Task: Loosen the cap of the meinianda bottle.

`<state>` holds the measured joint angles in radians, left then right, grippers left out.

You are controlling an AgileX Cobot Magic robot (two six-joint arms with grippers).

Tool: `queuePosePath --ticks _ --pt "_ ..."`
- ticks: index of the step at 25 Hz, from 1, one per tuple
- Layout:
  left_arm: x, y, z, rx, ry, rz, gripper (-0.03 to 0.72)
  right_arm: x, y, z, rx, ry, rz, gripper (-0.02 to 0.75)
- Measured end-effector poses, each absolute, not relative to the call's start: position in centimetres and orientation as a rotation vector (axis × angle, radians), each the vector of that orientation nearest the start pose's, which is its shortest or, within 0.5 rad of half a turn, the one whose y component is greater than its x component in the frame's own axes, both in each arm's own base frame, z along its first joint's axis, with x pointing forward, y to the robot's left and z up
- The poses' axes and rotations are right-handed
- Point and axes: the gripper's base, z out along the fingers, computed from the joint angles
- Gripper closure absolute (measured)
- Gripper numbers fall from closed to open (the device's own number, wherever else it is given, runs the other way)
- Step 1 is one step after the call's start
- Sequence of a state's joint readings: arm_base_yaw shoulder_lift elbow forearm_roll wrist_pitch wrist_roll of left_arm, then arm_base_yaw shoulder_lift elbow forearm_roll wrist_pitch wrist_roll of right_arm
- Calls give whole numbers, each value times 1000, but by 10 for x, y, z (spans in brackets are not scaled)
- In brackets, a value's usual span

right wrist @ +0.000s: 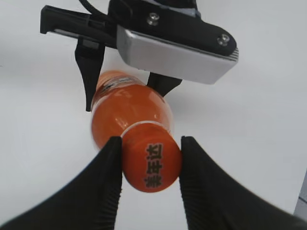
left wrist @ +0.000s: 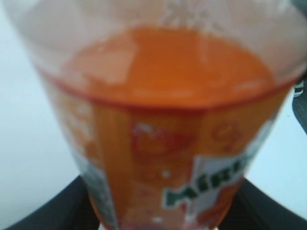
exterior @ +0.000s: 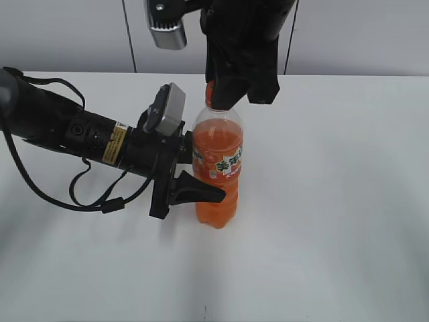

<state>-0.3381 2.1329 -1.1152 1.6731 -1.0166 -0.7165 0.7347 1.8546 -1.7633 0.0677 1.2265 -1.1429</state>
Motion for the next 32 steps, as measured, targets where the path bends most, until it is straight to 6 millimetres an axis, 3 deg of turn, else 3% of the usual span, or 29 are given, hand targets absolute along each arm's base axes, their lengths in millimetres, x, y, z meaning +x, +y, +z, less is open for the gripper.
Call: queuePosePath --ticks 10,12,17,22,27,32 --pt "327 -196 110 1635 1500 -948 288 291 271 319 -2246 1662 -4 445" --pt "327 -196 111 1635 1499 -948 288 291 271 319 -2236 1674 4 403" --pt "327 -196 110 1635 1500 -947 288 290 272 324 -2165 1732 38 217" --pt "327 -196 110 1635 1500 -947 288 281 265 345 -2076 1758 49 172" --pt "327 -196 110 1635 1501 -946 288 271 256 370 -1756 1998 140 171" --pt "327 -196 111 1634 1500 -945 288 269 255 373 -1104 2450 339 171"
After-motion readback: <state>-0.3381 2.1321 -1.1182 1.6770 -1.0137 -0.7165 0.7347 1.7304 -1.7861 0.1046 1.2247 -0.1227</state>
